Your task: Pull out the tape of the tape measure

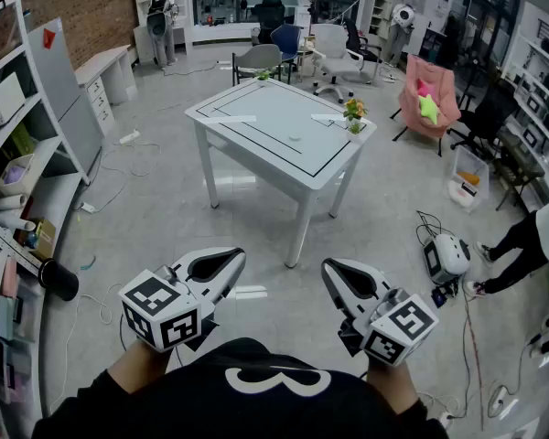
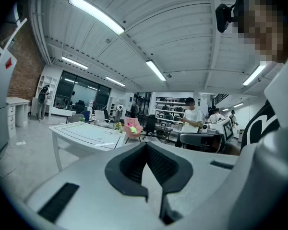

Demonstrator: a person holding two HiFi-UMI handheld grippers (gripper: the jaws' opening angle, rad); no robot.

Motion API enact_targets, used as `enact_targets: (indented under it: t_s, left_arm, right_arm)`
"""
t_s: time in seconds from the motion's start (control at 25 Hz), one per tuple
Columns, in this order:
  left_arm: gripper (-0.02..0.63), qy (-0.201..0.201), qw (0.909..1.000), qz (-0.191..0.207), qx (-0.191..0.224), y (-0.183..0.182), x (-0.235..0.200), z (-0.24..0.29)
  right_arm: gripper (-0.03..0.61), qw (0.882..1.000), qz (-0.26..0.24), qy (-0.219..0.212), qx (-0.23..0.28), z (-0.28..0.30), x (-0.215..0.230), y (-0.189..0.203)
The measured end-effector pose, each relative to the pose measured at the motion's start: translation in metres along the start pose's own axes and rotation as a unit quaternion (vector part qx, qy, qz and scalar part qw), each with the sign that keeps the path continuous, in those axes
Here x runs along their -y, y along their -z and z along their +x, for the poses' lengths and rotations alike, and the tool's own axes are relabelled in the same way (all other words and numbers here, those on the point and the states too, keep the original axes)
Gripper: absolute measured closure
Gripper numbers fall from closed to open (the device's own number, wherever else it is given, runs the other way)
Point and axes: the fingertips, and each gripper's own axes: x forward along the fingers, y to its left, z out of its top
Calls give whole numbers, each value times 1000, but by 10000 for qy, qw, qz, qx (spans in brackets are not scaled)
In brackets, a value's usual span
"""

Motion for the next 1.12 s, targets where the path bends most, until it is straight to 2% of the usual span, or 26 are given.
enact_targets:
  t_s: [0.2,0.36,0.72,0.76,0.84,1.04,1.12]
  left_arm:
    - [606,-107,9998,139,14,-2,-9,-3]
    - [606,-145,9999,37,49,0,-10,-4]
    - [599,-95,9999,-23,124,9,-28,-2]
    - [571,-94,9999,-11,119,10,-32,-1]
    - [506,-90,9999,14,98,11,-41,2]
    - [444,-36,9999,-122,92,10,-70,14]
    - [417,19,9998,-186,52,10,-88,19]
  right_arm:
    - [574,9999,-79,122,47,1,5,0]
    - [574,9997,-50,154,173,-2,7,-3]
    - [572,9993,57,363,63,12,22,11]
    - [563,9992,34,395,51,15,25,13]
    - [498,9991,60,414,39,22,31,14]
    - [402,9990,112,412,-107,52,50,18]
    - [357,9983,114,568,-116,68,62,19]
